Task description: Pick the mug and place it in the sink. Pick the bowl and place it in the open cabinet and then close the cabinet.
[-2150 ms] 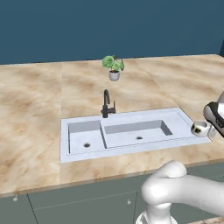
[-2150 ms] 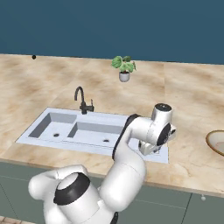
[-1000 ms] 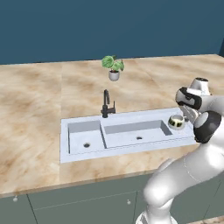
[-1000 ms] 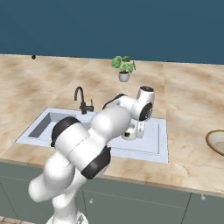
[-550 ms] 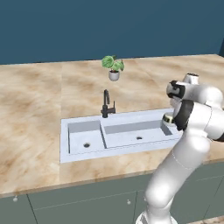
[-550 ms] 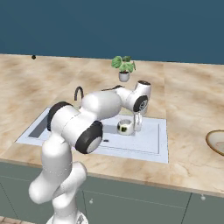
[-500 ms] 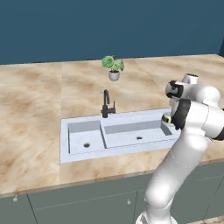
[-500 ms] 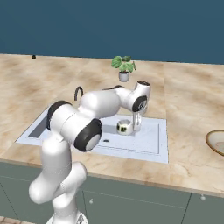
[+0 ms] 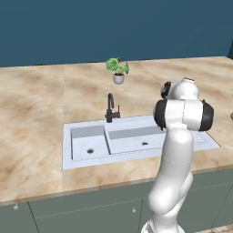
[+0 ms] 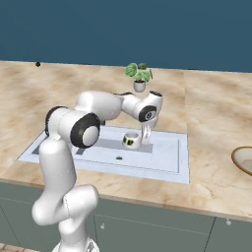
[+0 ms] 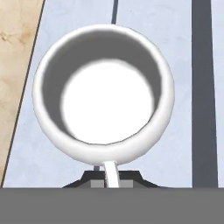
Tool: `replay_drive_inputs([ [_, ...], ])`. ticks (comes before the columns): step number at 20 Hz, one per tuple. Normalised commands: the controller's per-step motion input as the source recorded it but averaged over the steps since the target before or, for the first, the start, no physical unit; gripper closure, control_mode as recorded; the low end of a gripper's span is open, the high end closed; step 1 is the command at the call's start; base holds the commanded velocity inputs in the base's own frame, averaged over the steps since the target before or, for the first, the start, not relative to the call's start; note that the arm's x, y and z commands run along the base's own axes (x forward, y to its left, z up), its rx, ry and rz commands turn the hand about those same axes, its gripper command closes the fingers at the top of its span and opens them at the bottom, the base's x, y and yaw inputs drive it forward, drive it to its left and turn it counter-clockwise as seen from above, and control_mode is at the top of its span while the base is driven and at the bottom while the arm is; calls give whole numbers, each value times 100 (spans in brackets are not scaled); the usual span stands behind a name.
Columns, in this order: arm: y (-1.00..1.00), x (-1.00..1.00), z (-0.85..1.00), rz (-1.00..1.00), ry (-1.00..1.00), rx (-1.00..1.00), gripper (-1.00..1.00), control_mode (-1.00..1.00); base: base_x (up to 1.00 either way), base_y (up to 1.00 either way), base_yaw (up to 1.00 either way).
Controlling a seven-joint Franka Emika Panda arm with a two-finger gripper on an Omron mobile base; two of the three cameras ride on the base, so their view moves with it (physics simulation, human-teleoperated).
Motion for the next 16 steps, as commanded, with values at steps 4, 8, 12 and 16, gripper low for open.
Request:
replay_drive_inputs([
  [4,40,0,-14,-9,-1,0,100,-100,0,0,0],
  [8,26,-4,-24,-10,-2,0,100,-100,0,0,0],
  [12,32,-8,-32,-10,-3,0,100,-100,0,0,0],
  [16,38,-21,-30,-8,-11,-5,100,-100,0,0,0],
])
